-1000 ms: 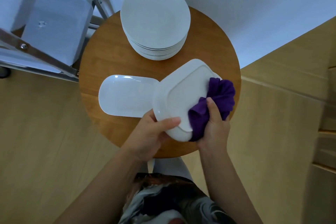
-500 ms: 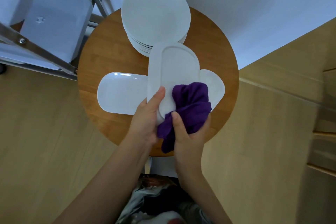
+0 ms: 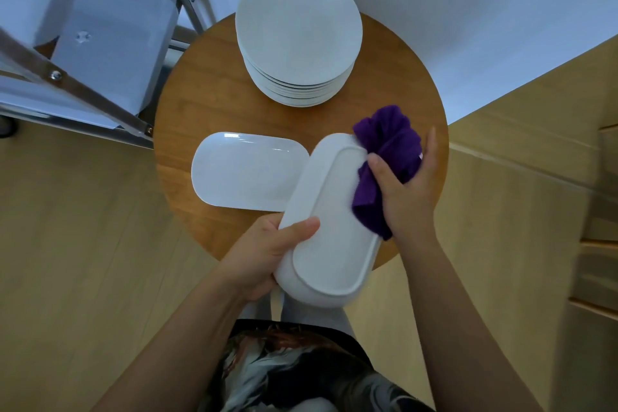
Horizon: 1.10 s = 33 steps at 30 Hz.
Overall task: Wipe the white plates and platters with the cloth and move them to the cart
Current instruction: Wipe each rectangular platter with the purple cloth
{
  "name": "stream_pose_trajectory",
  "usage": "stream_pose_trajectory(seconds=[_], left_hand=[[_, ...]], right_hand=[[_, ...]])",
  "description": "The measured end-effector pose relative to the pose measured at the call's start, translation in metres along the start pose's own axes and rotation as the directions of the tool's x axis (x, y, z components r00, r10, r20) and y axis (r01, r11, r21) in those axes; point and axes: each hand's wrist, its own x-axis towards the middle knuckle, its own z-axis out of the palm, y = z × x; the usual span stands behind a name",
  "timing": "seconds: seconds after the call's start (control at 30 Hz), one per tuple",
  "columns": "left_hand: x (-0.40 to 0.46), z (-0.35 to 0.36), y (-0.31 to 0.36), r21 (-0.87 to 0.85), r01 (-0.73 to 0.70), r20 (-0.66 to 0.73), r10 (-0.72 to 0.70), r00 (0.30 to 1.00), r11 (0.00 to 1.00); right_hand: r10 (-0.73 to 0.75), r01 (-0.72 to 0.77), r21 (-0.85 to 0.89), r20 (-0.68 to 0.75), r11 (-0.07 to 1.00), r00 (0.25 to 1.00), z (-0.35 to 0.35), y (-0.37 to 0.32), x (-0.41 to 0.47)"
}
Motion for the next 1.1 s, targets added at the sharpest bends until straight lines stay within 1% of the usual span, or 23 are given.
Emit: stream_pose_trajectory(seconds=[0.07, 0.1, 0.17, 0.23, 0.3, 0.33, 0.47, 0.53, 0.57, 0.6, 0.63, 0.67, 0.7, 0.73, 0.77, 0.8, 0.83, 0.87, 0.9, 0.93, 1.0, 1.07, 1.1], left_hand=[[0.001, -0.001, 0.003, -0.01, -0.018, -0.016, 0.018, 1.0, 1.0], [0.003, 0.0, 0.007, -0.017, -0.04, -0.028, 0.04, 0.999, 0.999], [0.007, 0.001, 0.014, -0.035, -0.098, -0.056, 0.095, 0.994, 0.995], [0.009, -0.002, 0.023, -0.023, -0.132, -0.094, 0.129, 0.987, 0.991], [0.009, -0.007, 0.03, 0.009, -0.13, -0.113, 0.13, 0.985, 0.991], [0.008, -0.01, 0.03, 0.018, -0.128, -0.115, 0.13, 0.985, 0.992], [0.006, -0.016, 0.029, 0.053, -0.14, -0.15, 0.146, 0.978, 0.989], [0.006, -0.02, 0.029, 0.173, -0.143, -0.16, 0.171, 0.972, 0.974], [0.005, -0.021, 0.03, 0.292, -0.142, -0.154, 0.193, 0.969, 0.946], [0.005, -0.023, 0.029, 0.445, -0.142, -0.142, 0.226, 0.964, 0.884], [0.003, -0.025, 0.029, 0.608, -0.137, -0.123, 0.263, 0.957, 0.782], [0.003, -0.027, 0.028, 0.762, -0.13, -0.092, 0.305, 0.948, 0.635], [0.003, -0.03, 0.026, 0.888, -0.126, -0.037, 0.342, 0.939, 0.442], [0.004, -0.033, 0.025, 0.968, -0.149, 0.061, 0.386, 0.92, 0.202], [0.005, -0.037, 0.022, 0.98, -0.191, 0.194, 0.403, 0.894, -0.048], [0.006, -0.041, 0.021, 0.936, -0.25, 0.335, 0.403, 0.852, -0.248], [0.006, -0.044, 0.02, 0.884, -0.287, 0.431, 0.408, 0.804, -0.368], [0.006, -0.048, 0.02, 0.858, -0.29, 0.47, 0.422, 0.775, -0.423], [0.007, -0.052, 0.019, 0.845, -0.288, 0.492, 0.443, 0.749, -0.452], [0.008, -0.055, 0.019, 0.838, -0.284, 0.499, 0.447, 0.743, -0.465], [0.01, -0.064, 0.021, 0.832, -0.282, 0.508, 0.452, 0.734, -0.477], [0.013, -0.08, 0.024, 0.824, -0.265, 0.512, 0.46, 0.725, -0.5], [0.014, -0.089, 0.027, 0.84, -0.243, 0.487, 0.475, 0.733, -0.485]], right_hand=[[-0.162, 0.173, -0.15, 0.085, 0.973, 0.983, 0.012, -0.008, -0.002], [-0.211, 0.237, -0.199, 0.146, 0.951, 0.967, 0.019, -0.01, -0.008], [-0.23, 0.291, -0.212, 0.268, 0.933, 0.935, 0.033, -0.008, -0.026], [-0.172, 0.21, -0.08, 0.336, 0.974, 0.926, 0.044, -0.004, -0.048], [-0.086, 0.044, 0.125, 0.356, 0.991, 0.93, 0.049, 0.003, -0.072], [-0.05, -0.019, 0.188, 0.356, 0.982, 0.933, 0.049, 0.008, -0.082], [0.047, -0.137, 0.26, 0.325, 0.956, 0.944, 0.046, 0.025, -0.105], [0.188, -0.266, 0.295, 0.266, 0.918, 0.945, 0.044, 0.027, -0.103], [0.298, -0.358, 0.315, 0.222, 0.879, 0.928, 0.042, 0.028, -0.098], [0.409, -0.448, 0.353, 0.184, 0.821, 0.894, 0.039, 0.028, -0.092], [0.494, -0.514, 0.405, 0.164, 0.756, 0.854, 0.035, 0.027, -0.084], [0.537, -0.544, 0.462, 0.159, 0.701, 0.828, 0.029, 0.025, -0.075], [0.554, -0.552, 0.519, 0.171, 0.652, 0.815, 0.022, 0.023, -0.067], [0.555, -0.556, 0.567, 0.197, 0.608, 0.808, 0.017, 0.02, -0.059], [0.557, -0.571, 0.583, 0.229, 0.578, 0.798, 0.014, 0.016, -0.052], [0.57, -0.603, 0.556, 0.259, 0.572, 0.78, 0.013, 0.012, -0.046], [0.58, -0.642, 0.511, 0.303, 0.571, 0.756, 0.013, 0.009, -0.042], [0.583, -0.672, 0.472, 0.343, 0.571, 0.737, 0.014, 0.006, -0.038], [0.585, -0.693, 0.449, 0.375, 0.564, 0.719, 0.016, 0.005, -0.035], [0.594, -0.709, 0.431, 0.388, 0.559, 0.705, 0.019, 0.003, -0.034], [0.636, -0.724, 0.36, 0.347, 0.588, 0.689, 0.026, 0.004, -0.032], [0.653, -0.709, 0.291, 0.278, 0.642, 0.705, 0.035, 0.007, -0.032], [0.651, -0.698, 0.276, 0.253, 0.661, 0.716, 0.04, 0.009, -0.033]])
